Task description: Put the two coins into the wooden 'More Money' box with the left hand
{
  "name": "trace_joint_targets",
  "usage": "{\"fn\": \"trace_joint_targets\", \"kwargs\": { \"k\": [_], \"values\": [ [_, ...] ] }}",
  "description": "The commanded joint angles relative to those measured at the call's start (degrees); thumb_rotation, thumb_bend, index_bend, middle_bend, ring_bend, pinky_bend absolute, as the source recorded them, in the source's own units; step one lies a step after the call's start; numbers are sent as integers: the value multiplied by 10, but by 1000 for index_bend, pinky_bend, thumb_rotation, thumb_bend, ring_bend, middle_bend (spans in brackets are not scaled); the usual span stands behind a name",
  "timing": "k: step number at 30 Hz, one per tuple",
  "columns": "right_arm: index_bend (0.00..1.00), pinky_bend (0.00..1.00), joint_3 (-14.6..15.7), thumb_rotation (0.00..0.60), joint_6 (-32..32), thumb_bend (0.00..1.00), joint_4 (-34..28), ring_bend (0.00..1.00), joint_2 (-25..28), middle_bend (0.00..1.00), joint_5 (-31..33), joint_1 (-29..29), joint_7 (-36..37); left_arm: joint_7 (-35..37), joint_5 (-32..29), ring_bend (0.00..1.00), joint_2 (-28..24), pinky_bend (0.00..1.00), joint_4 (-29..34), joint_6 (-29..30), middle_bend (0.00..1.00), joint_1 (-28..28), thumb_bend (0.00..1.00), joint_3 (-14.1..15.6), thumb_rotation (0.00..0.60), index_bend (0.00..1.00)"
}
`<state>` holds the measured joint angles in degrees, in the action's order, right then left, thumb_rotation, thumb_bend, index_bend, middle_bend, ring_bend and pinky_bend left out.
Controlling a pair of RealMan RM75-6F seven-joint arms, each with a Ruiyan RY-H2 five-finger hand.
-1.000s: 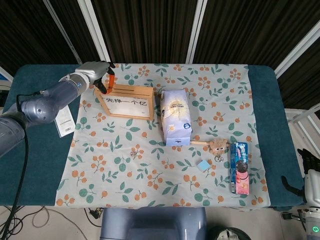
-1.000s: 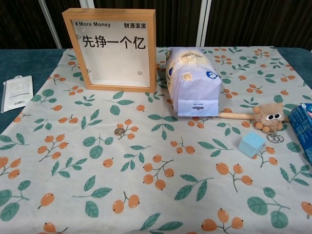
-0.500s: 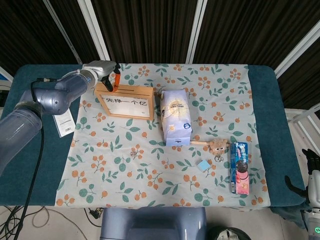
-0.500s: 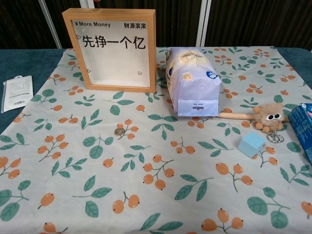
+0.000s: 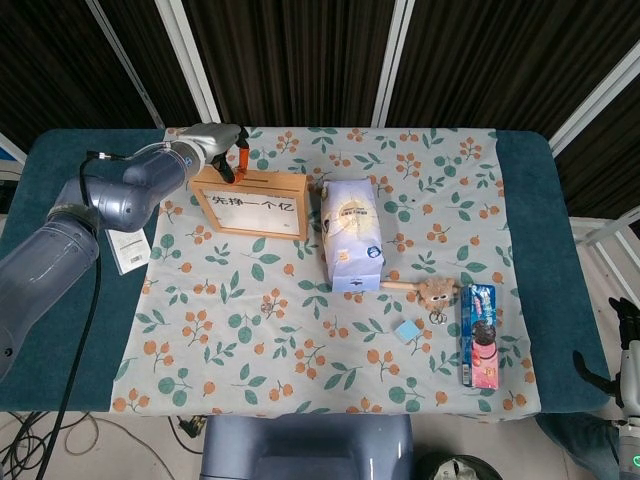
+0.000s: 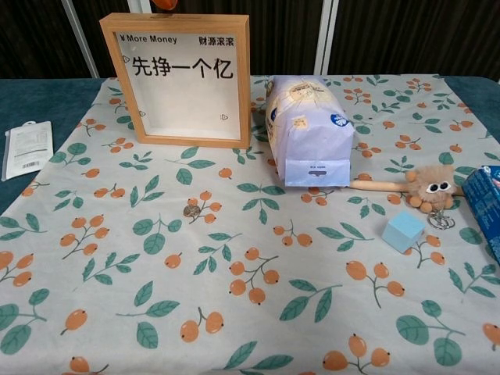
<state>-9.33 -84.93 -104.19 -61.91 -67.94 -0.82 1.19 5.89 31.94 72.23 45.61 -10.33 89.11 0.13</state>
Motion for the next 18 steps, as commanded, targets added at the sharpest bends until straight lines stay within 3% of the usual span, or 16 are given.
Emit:
{"fn": "trace_joint_targets", "kwargs": {
  "k": [1,9,18],
  "values": [
    [124,0,0,600,0,369,0,65,0,78,0,0,0,7,20,0,2,0,1,4,85,-7,776,-18,600,555],
    [125,0,-3,600,0,369,-1,65,1,78,5,-1,1,20,63,0,1,0,9,15,85,-18,776,-48,600,555],
    [124,0,-8,600,0,369,-4,65,1,78,15,-2,0,39,104,0,2,0,17,15,86,-22,776,-61,600,562]
  ]
}}
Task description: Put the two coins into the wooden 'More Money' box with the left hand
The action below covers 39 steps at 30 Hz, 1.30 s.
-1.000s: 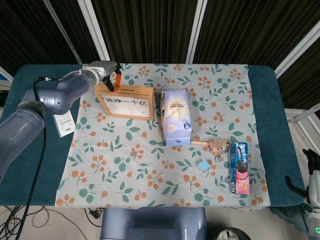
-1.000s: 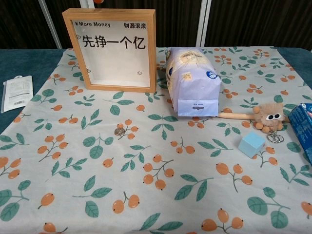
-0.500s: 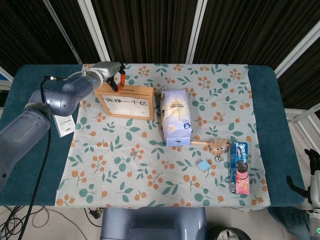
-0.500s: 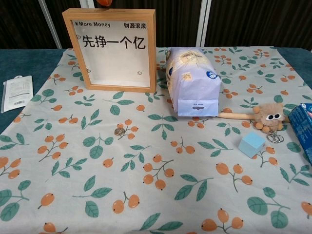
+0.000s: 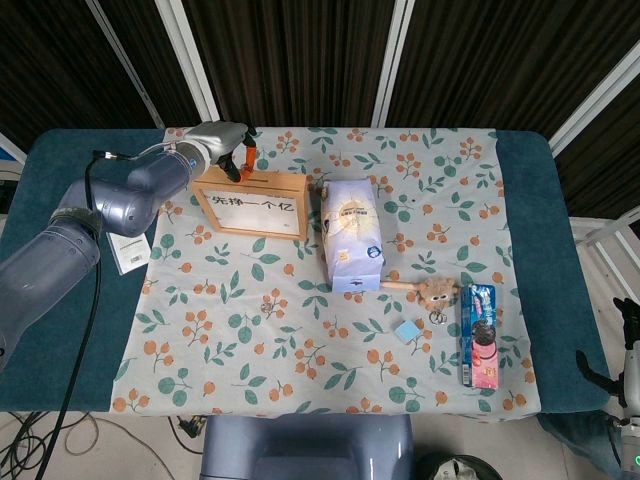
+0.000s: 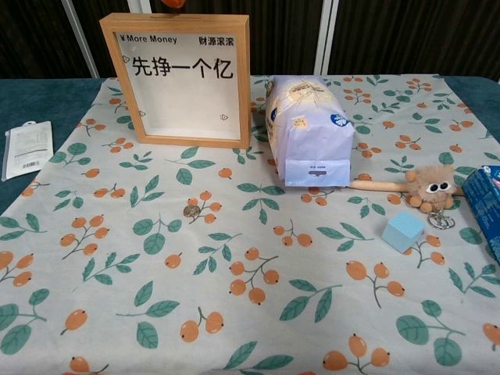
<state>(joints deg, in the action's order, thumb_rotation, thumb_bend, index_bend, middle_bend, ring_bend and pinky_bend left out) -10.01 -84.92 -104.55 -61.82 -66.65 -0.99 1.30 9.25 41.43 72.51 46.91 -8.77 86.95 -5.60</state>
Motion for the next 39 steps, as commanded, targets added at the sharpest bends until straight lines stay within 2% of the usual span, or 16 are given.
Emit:
{"fn": "trace_joint_targets", "kwargs": {
  "k": [1,13,39],
  "values": [
    [124,0,-1,600,-1,369,-1,65,0,78,3,0,-1,7,13,0,-1,0,7,-1,86,0,777,-4,600,562],
    [124,0,-3,600,-2,369,-2,65,0,78,3,-1,-1,35,56,0,-16,0,40,14,84,-1,773,-6,600,557],
    [124,0,-7,600,-5,369,-4,65,0,78,4,-4,1,74,112,0,-9,0,51,62,83,-14,695,0,600,551]
  ]
}}
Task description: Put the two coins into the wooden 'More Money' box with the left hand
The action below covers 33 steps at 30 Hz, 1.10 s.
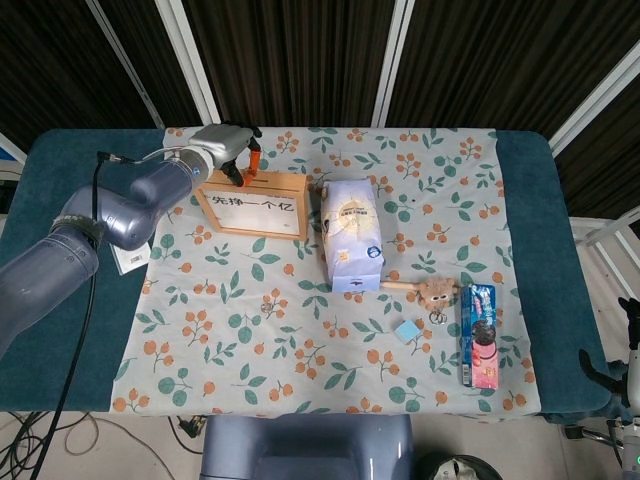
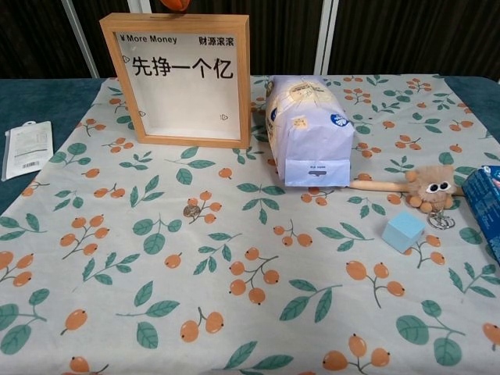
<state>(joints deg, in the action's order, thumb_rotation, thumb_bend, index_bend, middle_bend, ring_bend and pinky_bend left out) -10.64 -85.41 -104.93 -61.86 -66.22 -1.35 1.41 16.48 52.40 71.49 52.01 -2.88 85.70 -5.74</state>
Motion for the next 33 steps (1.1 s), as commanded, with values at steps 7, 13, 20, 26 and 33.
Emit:
{"fn": "trace_joint_targets", "kwargs": {
  "k": [7,13,20,26,33],
  "values": [
    [124,0,-2,600,0,369,-1,65,0,78,3,-1,0,6,14,0,8,0,-2,10,83,-1,647,6,600,549],
    [124,0,-2,600,0,369,-2,64,1,78,4,-1,1,7,22,0,9,0,2,19,83,-1,646,7,600,548],
    [124,0,-3,600,-1,369,-2,65,0,78,4,-1,1,8,29,0,4,0,11,33,81,0,594,9,600,540],
    [124,0,-4,600,-1,369,-2,65,1,78,5,-2,1,11,31,0,1,0,18,41,79,1,551,13,600,533],
    [124,0,-5,600,1,369,-4,65,1,78,10,-1,-2,12,32,0,-1,0,23,48,79,4,537,19,600,533]
  ]
}}
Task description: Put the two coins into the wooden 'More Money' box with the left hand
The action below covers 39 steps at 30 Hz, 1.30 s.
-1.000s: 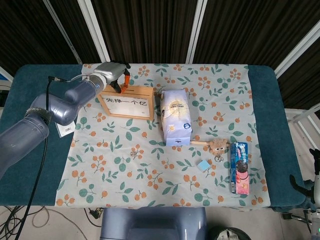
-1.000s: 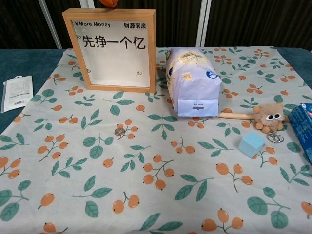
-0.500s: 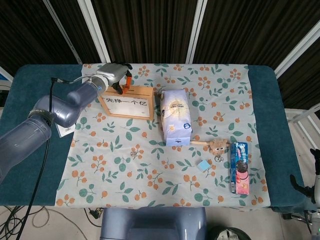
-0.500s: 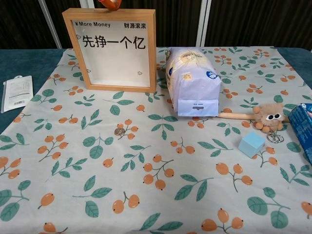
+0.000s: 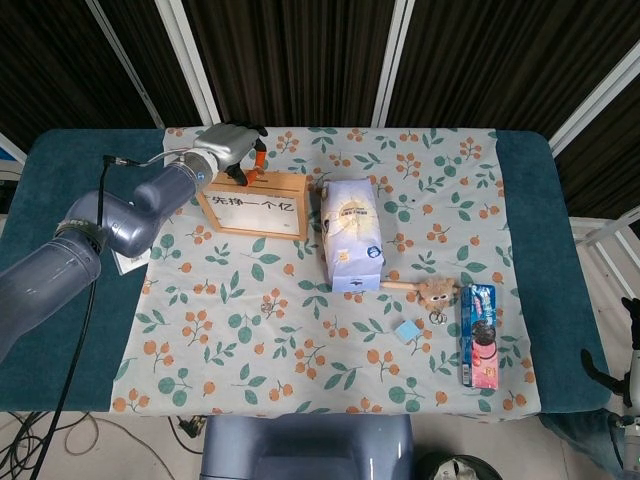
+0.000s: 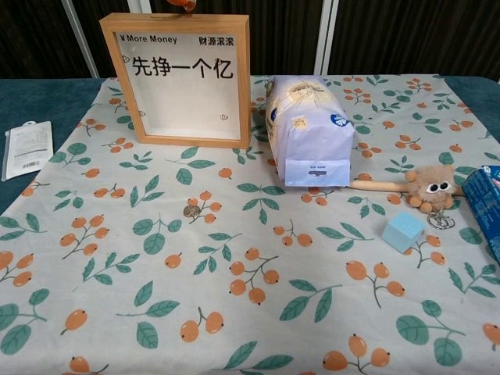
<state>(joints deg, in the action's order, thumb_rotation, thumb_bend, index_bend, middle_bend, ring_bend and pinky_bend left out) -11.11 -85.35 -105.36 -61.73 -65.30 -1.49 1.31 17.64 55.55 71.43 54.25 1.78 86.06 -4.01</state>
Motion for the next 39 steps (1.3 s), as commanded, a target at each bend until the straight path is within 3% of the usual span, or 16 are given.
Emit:
{"fn": "trace_joint_targets", "kwargs": {
  "k": [1,39],
  "values": [
    [124,0,0,600,1,369,0,65,0,79,1,0,-1,0,0,0,0,0,2,2,79,1,537,3,600,533],
    [124,0,-6,600,3,369,-5,65,3,78,14,0,0,-21,-30,0,13,0,0,46,60,27,537,66,600,490]
  ]
}}
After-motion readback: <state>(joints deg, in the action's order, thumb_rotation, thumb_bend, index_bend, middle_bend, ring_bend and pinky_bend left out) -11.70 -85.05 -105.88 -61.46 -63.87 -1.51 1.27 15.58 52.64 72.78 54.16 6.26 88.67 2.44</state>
